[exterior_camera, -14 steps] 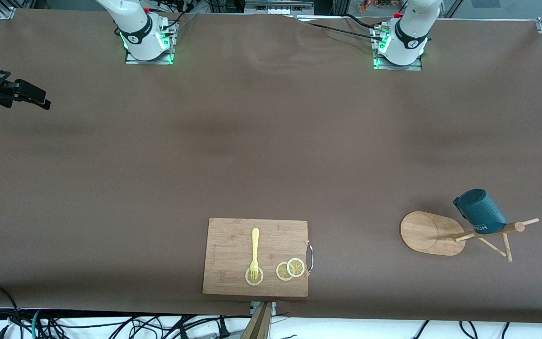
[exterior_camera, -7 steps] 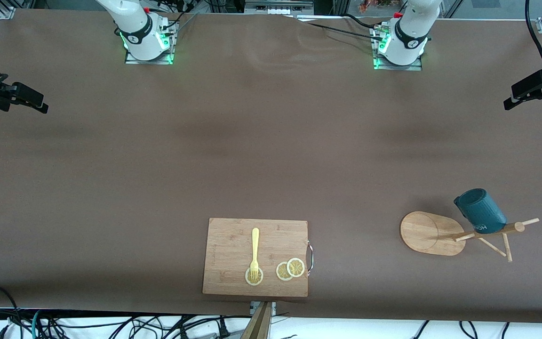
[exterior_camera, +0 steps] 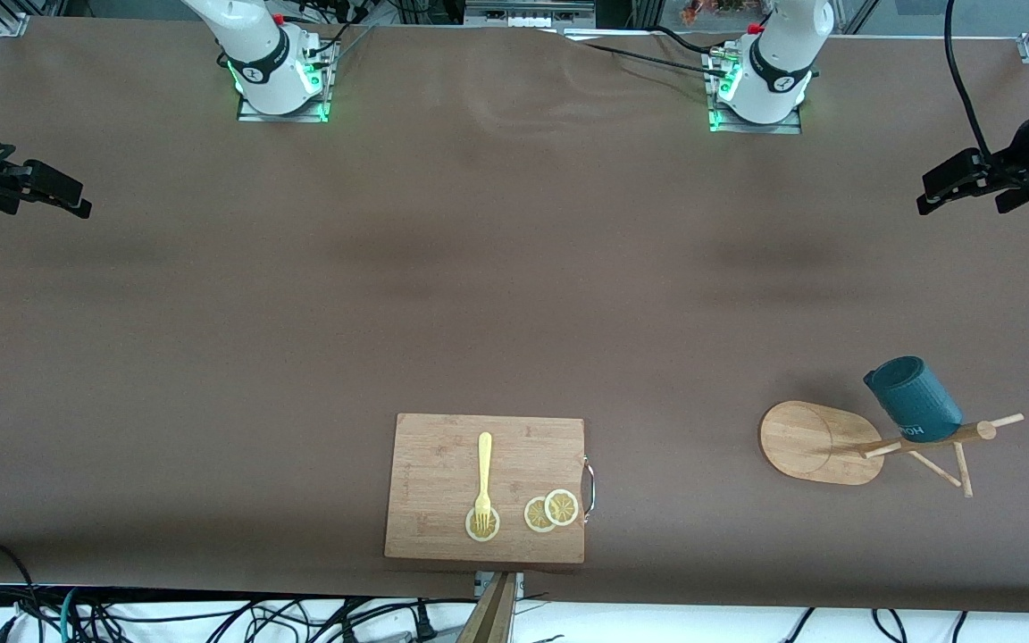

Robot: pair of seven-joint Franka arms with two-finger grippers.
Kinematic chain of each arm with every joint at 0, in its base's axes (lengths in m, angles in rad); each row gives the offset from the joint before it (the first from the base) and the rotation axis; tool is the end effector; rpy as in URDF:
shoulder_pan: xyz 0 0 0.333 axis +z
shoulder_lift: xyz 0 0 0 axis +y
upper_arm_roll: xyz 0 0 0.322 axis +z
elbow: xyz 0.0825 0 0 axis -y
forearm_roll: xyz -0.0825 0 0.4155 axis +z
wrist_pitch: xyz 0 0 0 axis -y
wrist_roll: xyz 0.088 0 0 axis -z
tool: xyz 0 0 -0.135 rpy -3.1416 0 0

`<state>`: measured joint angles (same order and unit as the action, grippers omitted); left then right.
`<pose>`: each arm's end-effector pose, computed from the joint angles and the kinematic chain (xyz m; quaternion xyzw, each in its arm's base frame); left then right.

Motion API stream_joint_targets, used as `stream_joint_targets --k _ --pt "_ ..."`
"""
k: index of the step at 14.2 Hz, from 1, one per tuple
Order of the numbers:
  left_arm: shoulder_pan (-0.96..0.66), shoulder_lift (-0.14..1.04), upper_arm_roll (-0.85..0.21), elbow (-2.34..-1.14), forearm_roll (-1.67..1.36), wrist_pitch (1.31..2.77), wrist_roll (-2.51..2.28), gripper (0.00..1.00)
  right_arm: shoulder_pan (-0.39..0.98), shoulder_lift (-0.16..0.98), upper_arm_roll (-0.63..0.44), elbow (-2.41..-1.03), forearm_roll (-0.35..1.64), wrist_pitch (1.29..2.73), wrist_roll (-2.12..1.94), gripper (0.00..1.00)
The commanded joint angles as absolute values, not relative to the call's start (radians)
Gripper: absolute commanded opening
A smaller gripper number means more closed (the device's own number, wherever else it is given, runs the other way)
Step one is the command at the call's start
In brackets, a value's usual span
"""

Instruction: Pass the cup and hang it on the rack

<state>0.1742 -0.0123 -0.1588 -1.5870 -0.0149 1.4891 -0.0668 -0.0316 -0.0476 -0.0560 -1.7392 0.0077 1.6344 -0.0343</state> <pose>0.5705 0.0062 0.5948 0.9982 0.0408 -0.0430 0.0054 0.5675 -0.0494 0.5505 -0.9992 0.0269 0.0283 0.0069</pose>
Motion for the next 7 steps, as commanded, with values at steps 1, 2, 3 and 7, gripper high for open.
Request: stream_joint_targets --k 1,2,3,7 --pt "0.092 -0.07 -0.069 -1.679 0.012 1.546 -0.075 1.0 -0.041 -0.046 -0.049 -1.726 0.017 1.64 -0.032 1.0" --pt "0.086 -0.093 -0.061 -1.727 0.012 1.584 -0.075 1.0 -0.041 -0.046 -0.048 -1.727 0.017 1.637 -0.034 1.0" --pt "0.052 -0.115 -0.031 -1.765 0.012 1.616 -0.074 1.0 -0.04 -0.048 -0.048 -1.726 0.018 1.637 -0.034 1.0" --pt "0.008 -0.127 0.011 -1.783 0.012 1.641 -0.074 1.0 -0.038 -0.051 -0.043 -1.727 0.021 1.631 -0.028 1.0"
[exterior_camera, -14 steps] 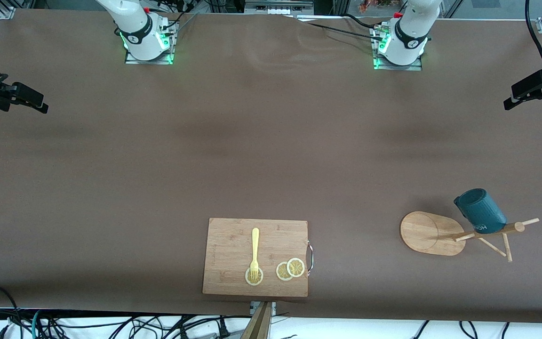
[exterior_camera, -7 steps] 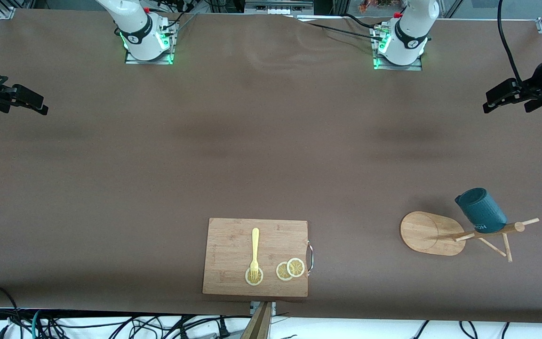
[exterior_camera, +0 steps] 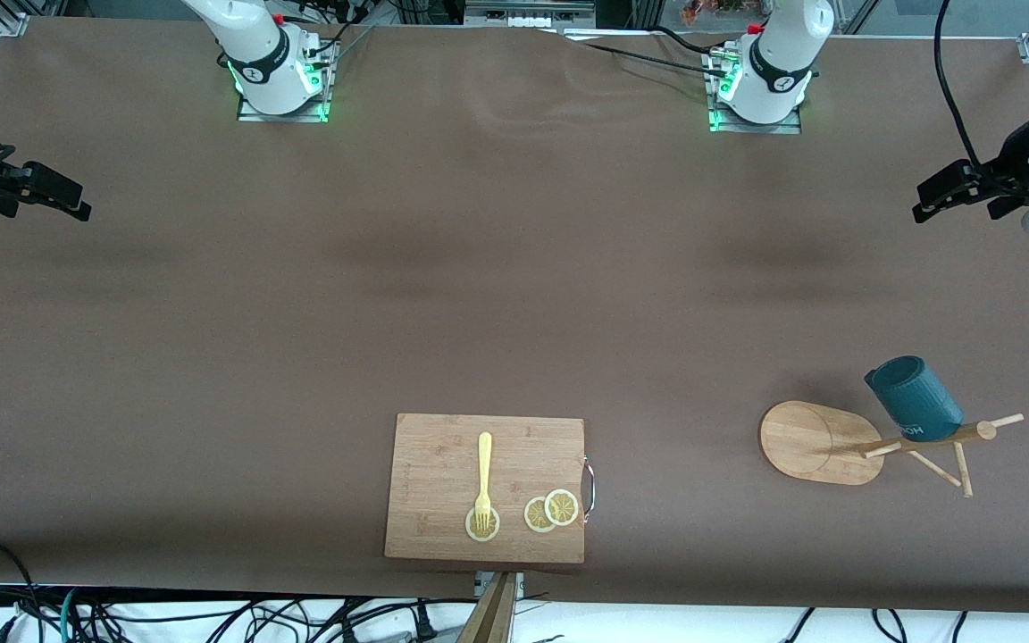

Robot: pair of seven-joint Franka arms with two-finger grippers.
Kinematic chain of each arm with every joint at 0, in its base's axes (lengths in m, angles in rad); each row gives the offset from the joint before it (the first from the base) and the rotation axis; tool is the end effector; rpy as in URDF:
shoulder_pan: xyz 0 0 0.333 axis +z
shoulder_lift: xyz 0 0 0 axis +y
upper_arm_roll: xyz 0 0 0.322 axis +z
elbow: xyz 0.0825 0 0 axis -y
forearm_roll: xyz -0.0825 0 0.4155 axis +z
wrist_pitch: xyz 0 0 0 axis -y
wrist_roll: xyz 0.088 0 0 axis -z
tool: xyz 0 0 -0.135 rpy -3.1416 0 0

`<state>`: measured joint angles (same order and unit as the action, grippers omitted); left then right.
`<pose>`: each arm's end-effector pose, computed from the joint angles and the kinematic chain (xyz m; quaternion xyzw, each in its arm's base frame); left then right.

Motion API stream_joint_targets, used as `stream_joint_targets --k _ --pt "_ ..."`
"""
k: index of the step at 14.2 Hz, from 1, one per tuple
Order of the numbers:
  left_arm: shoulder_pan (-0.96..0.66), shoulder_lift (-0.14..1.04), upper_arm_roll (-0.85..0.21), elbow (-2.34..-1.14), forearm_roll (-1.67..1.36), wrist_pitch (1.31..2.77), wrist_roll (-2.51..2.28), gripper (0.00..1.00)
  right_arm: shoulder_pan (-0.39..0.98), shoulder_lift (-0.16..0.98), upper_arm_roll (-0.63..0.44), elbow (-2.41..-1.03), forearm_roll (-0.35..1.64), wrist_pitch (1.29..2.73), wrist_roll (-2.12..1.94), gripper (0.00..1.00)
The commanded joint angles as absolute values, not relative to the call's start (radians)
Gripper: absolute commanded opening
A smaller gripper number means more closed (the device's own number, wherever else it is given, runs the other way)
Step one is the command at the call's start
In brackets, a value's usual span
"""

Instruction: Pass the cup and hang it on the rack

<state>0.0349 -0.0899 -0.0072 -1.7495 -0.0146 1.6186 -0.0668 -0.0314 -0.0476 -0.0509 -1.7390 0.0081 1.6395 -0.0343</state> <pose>0.5567 0.0134 0.5679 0.9986 0.0477 -0.0206 0.0066 0.5685 -0.0463 0.5511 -0.9994 0.0243 0.0256 0.0067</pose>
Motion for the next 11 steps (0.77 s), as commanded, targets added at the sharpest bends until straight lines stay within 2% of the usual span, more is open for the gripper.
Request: stream_joint_targets --k 1,11 --pt "0.006 -0.121 0.005 -1.77 0.012 1.641 -0.074 1.0 -0.038 -0.051 -0.043 -1.727 0.021 1.632 -0.028 1.0" --pt "0.006 -0.121 -0.035 -1.75 -0.008 1.638 -0.095 1.0 -0.035 -0.045 -0.041 -1.726 0.023 1.641 -0.029 1.0"
